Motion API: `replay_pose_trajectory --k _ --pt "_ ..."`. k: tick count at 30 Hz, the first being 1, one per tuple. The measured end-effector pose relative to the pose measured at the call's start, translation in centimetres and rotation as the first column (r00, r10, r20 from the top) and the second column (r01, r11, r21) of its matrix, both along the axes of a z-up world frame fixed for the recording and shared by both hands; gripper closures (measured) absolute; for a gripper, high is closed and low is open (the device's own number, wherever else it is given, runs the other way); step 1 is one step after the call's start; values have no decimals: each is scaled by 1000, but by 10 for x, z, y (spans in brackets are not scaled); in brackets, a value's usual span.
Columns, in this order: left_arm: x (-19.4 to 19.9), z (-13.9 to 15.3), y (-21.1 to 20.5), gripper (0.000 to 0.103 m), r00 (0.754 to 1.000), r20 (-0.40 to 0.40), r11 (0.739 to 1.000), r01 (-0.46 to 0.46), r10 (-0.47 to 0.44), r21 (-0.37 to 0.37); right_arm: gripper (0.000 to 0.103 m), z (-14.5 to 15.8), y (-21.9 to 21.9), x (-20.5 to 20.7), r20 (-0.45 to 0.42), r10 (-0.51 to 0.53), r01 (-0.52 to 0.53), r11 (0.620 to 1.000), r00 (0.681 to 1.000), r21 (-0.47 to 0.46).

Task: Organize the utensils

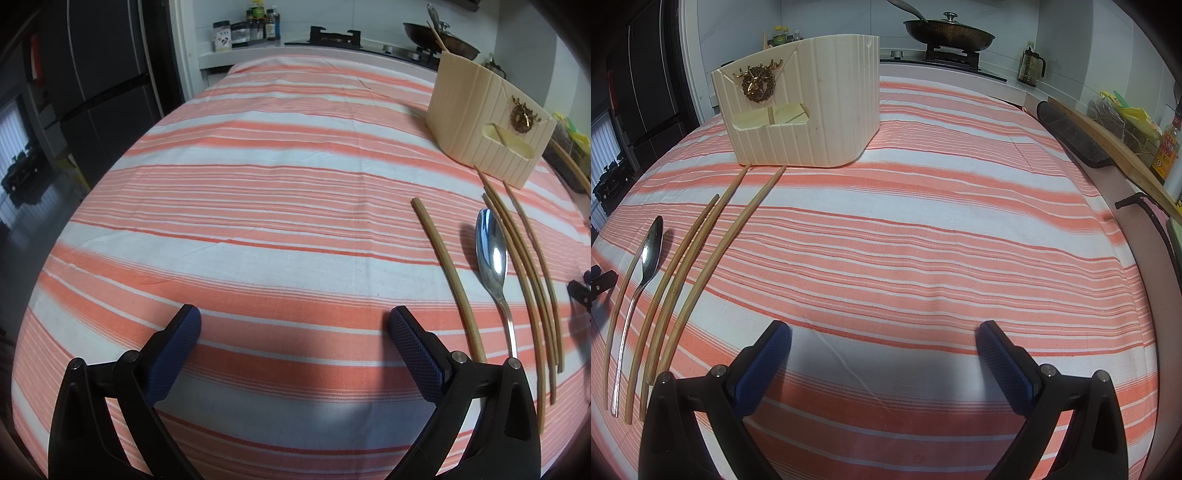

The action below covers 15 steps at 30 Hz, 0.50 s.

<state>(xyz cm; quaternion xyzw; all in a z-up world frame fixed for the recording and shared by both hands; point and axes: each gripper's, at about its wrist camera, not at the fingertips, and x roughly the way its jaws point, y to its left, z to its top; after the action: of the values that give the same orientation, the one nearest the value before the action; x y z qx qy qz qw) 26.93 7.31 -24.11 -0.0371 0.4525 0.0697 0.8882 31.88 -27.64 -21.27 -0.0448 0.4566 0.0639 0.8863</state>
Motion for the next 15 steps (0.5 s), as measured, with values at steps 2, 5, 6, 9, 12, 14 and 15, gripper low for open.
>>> replay_pose_trajectory --k 2,5,6,9,12,14,15 --pt "2 0 -1 1 1000 -3 1000 2 -2 0 0 0 0 0 0 0 0 1000 1000 0" --pt "2 0 -2 0 1000 -5 1000 2 -2 -1 0 0 0 0 0 0 0 1000 1000 0" --pt "2 0 -2 0 1000 -5 1000 2 -2 0 0 0 0 0 0 0 0 1000 1000 0" --pt "2 0 -2 0 1000 -4 1000 2 -2 -2 0 0 0 0 0 0 0 1000 1000 0" --pt "3 0 -3 0 1000 -6 1000 1 -1 0 0 0 0 0 0 0 0 1000 1000 0" --pt "3 0 -3 0 1000 -6 1000 1 -1 0 0 0 0 0 1 0 0 1000 1000 1" --pt "3 0 -3 0 1000 -7 1000 1 -1 1 0 0 0 -1 1 0 0 1000 1000 1"
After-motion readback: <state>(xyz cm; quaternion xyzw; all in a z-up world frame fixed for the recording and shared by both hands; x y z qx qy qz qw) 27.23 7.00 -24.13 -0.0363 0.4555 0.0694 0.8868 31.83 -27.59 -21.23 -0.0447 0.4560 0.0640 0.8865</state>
